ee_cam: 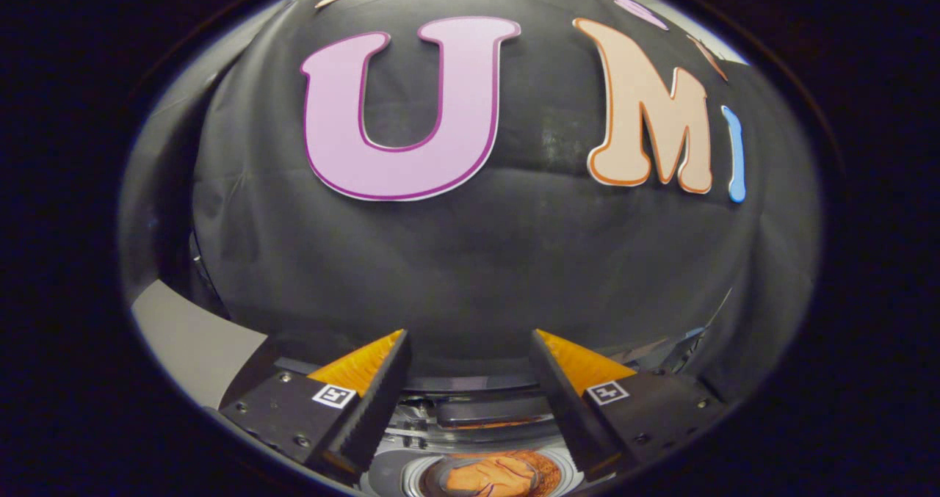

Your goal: Put the clothes into the washing machine and then close the washing machine lid.

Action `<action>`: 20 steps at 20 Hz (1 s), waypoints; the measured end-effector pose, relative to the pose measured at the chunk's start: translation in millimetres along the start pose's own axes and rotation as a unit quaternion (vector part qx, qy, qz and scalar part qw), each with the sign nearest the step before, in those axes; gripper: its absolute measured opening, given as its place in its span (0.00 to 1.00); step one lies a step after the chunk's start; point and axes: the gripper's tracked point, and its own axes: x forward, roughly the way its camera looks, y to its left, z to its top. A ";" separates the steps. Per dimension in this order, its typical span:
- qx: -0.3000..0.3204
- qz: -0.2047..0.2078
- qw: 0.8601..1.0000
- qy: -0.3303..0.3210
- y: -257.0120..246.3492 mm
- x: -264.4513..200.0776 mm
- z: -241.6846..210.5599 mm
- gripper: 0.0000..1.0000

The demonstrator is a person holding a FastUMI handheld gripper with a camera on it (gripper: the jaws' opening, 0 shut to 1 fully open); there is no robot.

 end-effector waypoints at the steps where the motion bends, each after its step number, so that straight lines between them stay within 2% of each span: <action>1: 0.000 0.001 1.000 -0.004 -1.6 -8.8 -1.4 0.98; 8: -0.001 0.026 1.000 0.014 -4.0 -55.4 -25.7 0.98; 15: 0.005 0.036 0.997 0.070 -7.5 -112.4 -83.0 0.98; 20: 0.009 0.049 0.998 0.032 -13.4 -142.4 -79.9 0.98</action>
